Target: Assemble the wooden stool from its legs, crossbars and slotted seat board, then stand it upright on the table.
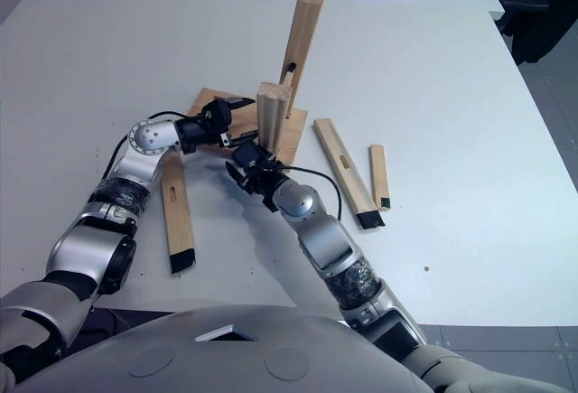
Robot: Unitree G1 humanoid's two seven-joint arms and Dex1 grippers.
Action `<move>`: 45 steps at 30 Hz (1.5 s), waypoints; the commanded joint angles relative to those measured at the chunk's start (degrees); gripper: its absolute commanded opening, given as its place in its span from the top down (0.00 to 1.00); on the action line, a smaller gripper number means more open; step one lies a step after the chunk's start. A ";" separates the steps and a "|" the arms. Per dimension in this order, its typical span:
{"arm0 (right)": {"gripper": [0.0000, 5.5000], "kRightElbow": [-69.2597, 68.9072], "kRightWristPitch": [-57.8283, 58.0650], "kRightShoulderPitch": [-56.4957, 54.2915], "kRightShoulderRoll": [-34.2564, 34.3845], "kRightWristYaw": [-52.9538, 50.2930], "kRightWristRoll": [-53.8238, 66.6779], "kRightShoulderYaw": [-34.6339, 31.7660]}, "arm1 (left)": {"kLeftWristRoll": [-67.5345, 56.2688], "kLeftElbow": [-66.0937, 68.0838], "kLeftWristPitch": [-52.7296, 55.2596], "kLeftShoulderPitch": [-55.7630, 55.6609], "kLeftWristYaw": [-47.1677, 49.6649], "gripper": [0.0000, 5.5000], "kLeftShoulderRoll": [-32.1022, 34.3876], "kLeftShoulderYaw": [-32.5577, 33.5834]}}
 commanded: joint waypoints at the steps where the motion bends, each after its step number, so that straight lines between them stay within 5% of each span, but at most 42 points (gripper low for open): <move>1: 0.50 -10.13 2.59 1.51 -1.24 0.77 1.82 -5.18 | -0.47 -1.06 1.64 -1.41 -0.27 0.38 1.23 1.26; 10: 0.50 -16.93 5.85 4.34 -8.10 2.89 3.08 -14.57 | -3.46 -5.56 6.60 -1.98 -1.55 0.38 6.24 5.59; 15: 0.50 -18.54 6.22 4.73 -8.55 4.62 4.66 -14.37 | 0.72 5.47 3.44 -11.26 10.17 0.38 6.15 8.04; 29: 0.50 -28.27 9.93 1.24 -11.07 10.19 8.79 -13.17 | 26.89 28.62 -5.74 -21.24 30.11 0.38 5.60 -8.45; 34: 0.50 -31.52 12.68 -0.02 -11.43 9.59 10.62 -16.06 | 29.62 29.56 -11.20 -18.22 21.37 0.38 7.08 -11.82; 45: 0.50 -33.49 13.84 3.69 -15.66 9.38 11.79 -20.54 | 14.11 24.35 -16.82 -12.91 -7.50 0.38 7.51 -4.99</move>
